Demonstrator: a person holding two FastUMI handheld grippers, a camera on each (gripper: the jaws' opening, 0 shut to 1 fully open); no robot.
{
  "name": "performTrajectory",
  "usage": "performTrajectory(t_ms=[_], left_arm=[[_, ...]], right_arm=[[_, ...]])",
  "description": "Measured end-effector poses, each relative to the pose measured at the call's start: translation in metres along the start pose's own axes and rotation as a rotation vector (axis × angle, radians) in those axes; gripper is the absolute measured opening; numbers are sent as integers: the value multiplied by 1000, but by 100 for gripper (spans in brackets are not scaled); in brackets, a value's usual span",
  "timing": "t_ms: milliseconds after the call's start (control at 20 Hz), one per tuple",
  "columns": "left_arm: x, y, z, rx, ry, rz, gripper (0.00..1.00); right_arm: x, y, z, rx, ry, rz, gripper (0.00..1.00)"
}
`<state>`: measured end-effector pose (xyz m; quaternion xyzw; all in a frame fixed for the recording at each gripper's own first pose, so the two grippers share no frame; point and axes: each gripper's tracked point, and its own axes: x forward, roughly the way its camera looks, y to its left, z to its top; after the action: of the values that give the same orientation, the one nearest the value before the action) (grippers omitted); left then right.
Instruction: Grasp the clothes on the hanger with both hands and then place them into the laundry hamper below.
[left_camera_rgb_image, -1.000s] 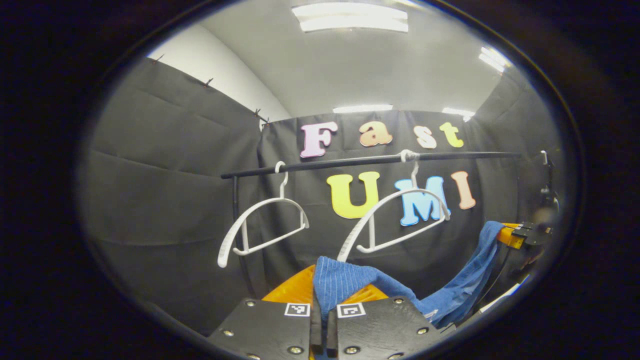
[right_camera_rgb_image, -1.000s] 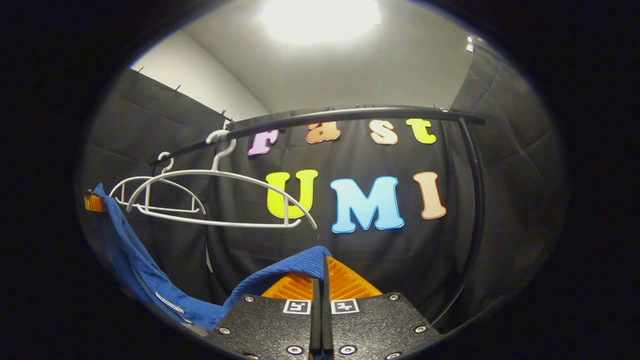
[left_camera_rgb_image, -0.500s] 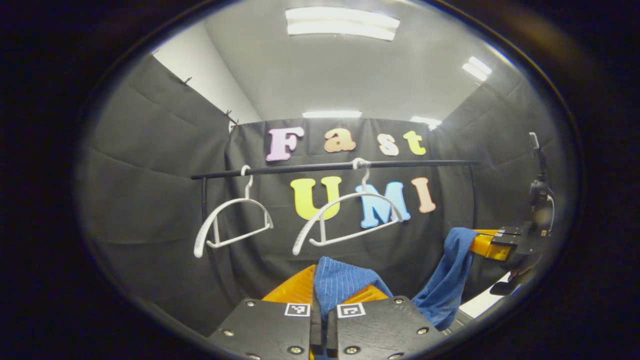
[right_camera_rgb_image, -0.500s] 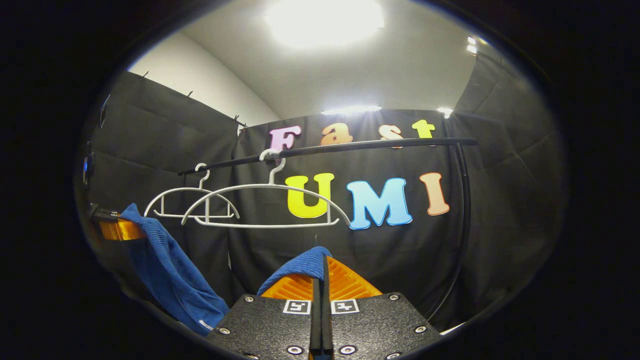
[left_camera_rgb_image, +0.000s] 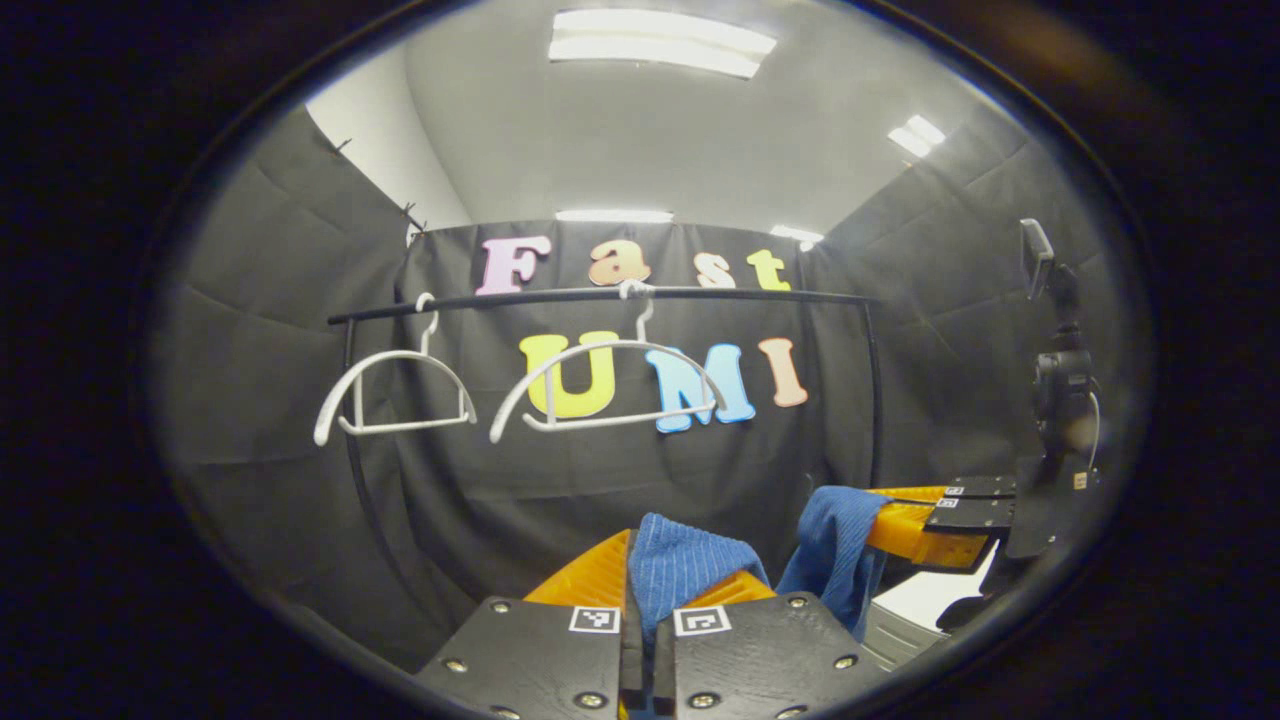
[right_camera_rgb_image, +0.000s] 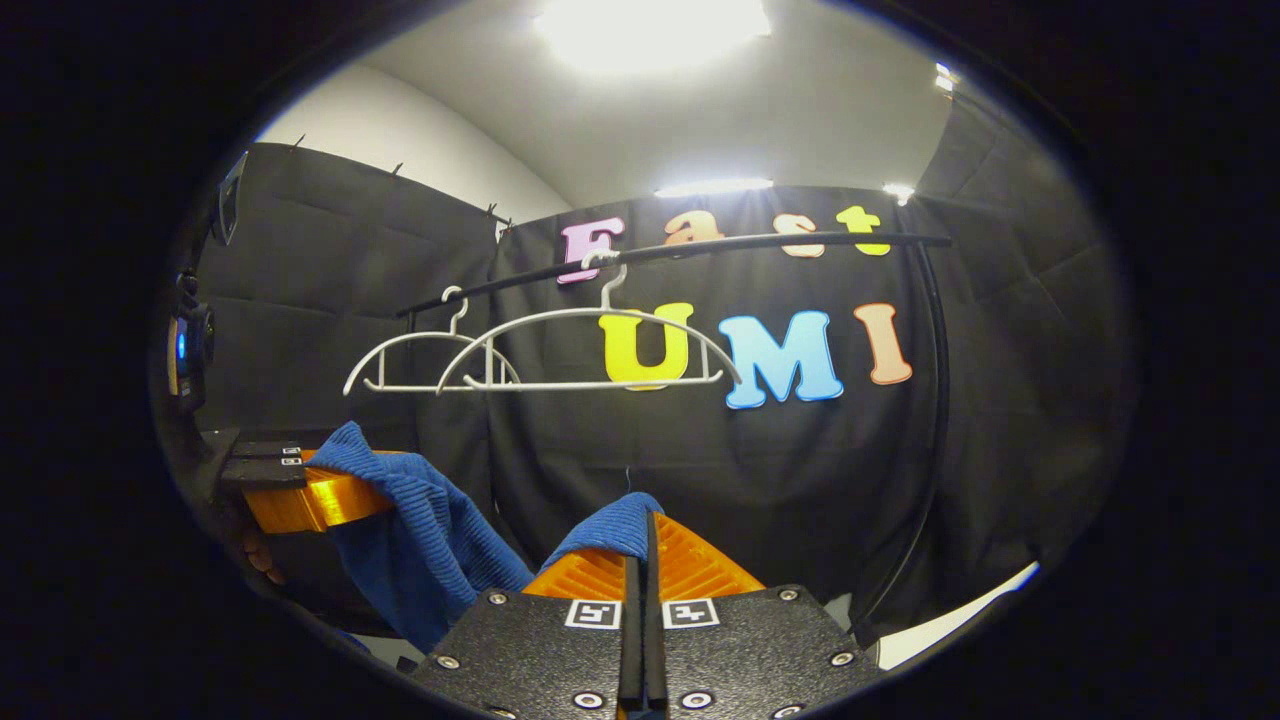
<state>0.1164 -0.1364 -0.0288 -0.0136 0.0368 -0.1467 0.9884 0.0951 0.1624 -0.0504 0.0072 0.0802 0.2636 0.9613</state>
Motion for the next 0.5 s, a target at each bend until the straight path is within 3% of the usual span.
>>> performTrajectory(t_ms=[200, 500], left_arm=[[-3, -13, -57, 32, 71, -29, 5], [-7, -5, -135, -24, 212, -1, 0]], right_arm=[[-9, 4, -50, -14, 93, 0, 1], [-17, -3, -119, -15, 240, -24, 1]])
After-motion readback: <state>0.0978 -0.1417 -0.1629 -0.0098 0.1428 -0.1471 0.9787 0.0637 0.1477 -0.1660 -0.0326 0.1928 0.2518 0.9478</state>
